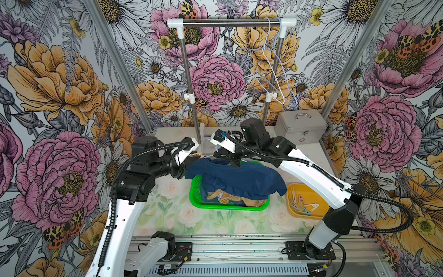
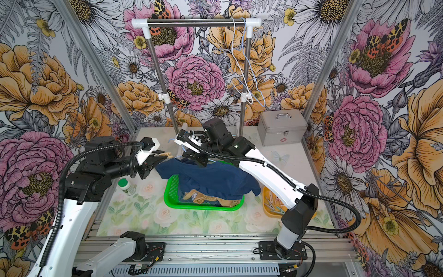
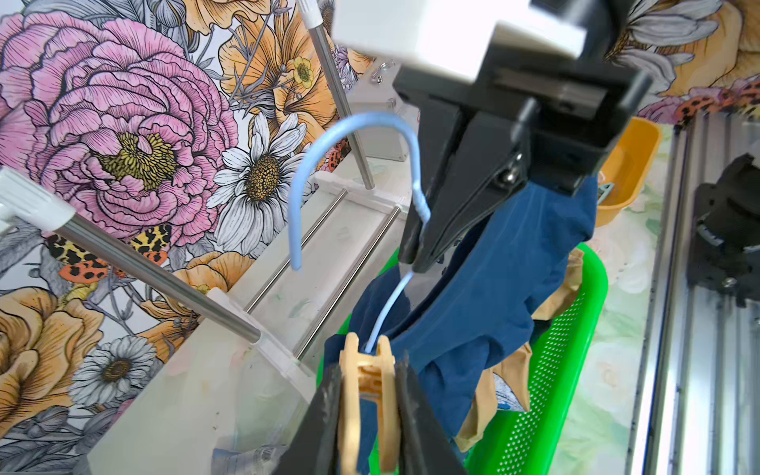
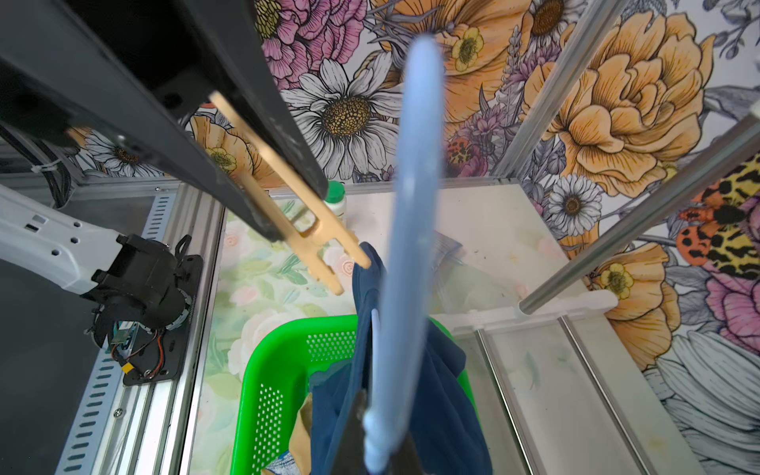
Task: Remove the clothespins securing t-shirts to the hanger
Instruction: Place the hanger in the basket.
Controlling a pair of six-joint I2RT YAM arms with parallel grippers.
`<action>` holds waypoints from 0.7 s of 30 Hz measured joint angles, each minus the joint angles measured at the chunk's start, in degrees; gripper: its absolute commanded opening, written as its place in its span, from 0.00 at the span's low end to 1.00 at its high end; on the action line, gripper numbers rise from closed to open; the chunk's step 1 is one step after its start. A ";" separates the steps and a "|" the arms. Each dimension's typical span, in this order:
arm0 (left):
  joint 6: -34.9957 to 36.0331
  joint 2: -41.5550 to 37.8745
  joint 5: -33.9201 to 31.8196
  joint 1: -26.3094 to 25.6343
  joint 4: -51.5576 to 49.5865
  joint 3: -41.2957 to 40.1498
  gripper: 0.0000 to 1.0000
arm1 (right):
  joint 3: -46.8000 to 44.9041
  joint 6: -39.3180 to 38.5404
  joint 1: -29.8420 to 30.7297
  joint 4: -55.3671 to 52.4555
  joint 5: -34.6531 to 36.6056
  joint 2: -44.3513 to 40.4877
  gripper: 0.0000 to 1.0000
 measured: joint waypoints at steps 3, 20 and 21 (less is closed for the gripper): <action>-2.86 0.74 1.60 -0.07 0.02 -0.52 0.23 | -6.47 3.23 -0.55 3.48 0.74 -0.42 0.00; -16.52 5.03 -0.68 -10.60 9.44 -10.23 0.24 | -29.55 15.47 -10.99 25.55 -9.38 -1.66 0.13; -17.38 5.46 -0.98 -10.93 10.01 -10.84 0.24 | -29.59 15.41 -11.58 25.77 -9.81 -1.42 0.18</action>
